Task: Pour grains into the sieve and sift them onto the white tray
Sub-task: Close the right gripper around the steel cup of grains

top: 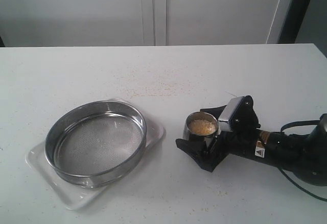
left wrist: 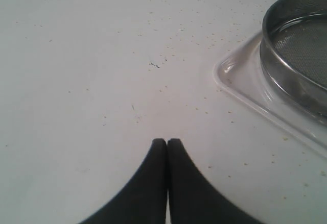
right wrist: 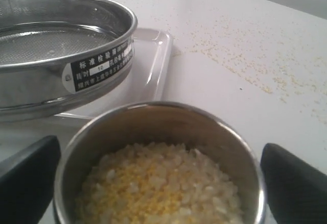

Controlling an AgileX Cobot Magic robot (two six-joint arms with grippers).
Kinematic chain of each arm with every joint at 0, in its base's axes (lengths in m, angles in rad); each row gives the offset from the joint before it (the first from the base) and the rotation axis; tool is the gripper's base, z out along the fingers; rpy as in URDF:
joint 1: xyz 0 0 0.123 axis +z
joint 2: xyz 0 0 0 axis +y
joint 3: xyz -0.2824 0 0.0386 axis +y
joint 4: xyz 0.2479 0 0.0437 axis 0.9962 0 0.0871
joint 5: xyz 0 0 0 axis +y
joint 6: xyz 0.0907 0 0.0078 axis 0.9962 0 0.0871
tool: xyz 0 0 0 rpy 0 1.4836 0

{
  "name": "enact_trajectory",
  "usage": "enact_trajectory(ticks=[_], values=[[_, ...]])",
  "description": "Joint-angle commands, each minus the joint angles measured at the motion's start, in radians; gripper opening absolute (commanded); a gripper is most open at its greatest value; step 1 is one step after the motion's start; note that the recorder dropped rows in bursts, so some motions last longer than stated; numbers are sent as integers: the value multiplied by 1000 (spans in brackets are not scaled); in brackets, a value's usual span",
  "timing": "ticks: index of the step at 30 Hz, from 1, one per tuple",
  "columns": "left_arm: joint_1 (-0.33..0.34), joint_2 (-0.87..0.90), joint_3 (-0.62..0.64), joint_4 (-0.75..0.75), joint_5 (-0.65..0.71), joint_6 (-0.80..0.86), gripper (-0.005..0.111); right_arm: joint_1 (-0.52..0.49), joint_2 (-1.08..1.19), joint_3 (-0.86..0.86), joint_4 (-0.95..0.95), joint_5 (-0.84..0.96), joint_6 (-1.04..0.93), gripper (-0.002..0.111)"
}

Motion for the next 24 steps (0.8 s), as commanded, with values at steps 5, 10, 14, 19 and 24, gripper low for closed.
enact_trajectory(ticks=[5, 10, 14, 19, 24], values=[[-5, -5, 10, -10, 17, 3, 0, 14, 46, -26, 3, -10, -10, 98], [-5, -5, 10, -10, 17, 3, 0, 14, 69, -33, 3, -11, -10, 98], [-5, -5, 10, -10, 17, 3, 0, 14, 69, -33, 5, -11, -10, 98], [-5, -5, 10, -10, 17, 3, 0, 14, 69, -33, 5, -1, -10, 87], [-5, -5, 10, -10, 17, 3, 0, 14, 69, -33, 7, 22, -10, 57]])
